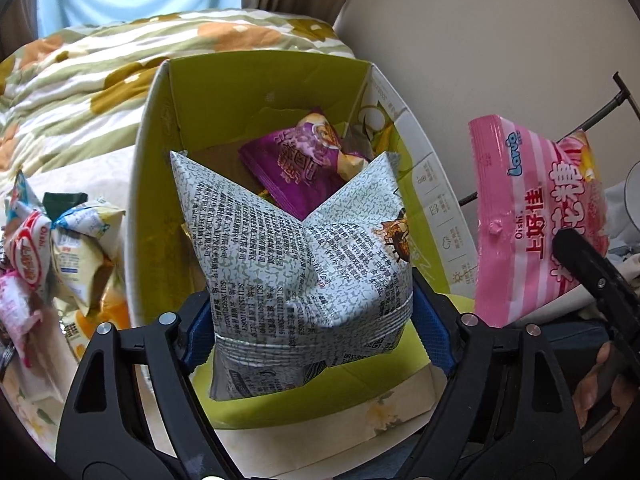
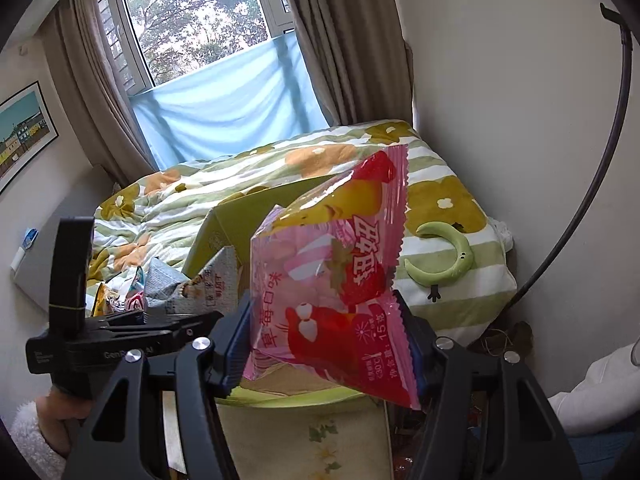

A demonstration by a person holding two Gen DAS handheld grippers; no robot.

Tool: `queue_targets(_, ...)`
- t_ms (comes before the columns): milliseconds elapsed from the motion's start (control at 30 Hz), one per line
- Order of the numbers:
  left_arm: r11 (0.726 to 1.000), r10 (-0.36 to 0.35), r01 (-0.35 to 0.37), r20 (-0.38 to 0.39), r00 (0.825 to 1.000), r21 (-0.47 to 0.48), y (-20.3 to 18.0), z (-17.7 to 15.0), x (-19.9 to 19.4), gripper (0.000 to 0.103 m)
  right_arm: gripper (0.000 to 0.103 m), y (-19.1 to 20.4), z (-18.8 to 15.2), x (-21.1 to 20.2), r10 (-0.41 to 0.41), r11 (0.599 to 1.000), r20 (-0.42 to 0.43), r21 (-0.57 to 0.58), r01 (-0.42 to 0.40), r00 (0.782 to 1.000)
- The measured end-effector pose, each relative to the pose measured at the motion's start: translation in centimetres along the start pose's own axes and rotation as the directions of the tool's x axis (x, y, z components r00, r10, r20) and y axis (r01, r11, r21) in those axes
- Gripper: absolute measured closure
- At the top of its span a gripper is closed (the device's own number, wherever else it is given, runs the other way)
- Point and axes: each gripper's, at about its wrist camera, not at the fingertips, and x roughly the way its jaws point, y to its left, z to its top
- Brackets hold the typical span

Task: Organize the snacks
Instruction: 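Lift both held bags and carry them over the lime-green box, then open left gripper to drop the silver bag into the box while right drops the pink bag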

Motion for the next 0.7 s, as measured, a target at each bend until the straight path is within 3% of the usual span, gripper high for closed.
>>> queue_targets(100,0.999,0.044,-0.044,-0.011,0.999,0.001,-0.6,-0.3,1.1,0.003,0.045,-1.0,0.1,0.5,0.015,1.000,-0.012,0.001,-0.015,1.000)
queue_targets(267,0.997,0.077,-0.077,-0.020,0.997,-0.031,1.0,-1.9,0.4,0.003,0.045,-1.5,0.3,1.2,0.038,0.999,-0.020,-0.016,-0.039,0.999)
queue_targets(467,0.991,0.102,-0.098,0.032,0.994,-0.086,2.7,-3.6,-3.0,0.003,0.045,-0.4,0.7,2.3,0.065,0.994,-0.045,-0.086,-0.069,0.997)
queue_targets(700,0.985,0.138,-0.129,0.080,0.987,-0.113,3.3,-5.3,-6.2,0.003,0.045,2.2,1.3,5.6,0.022,0.981,-0.112,-0.187,-0.043,0.993)
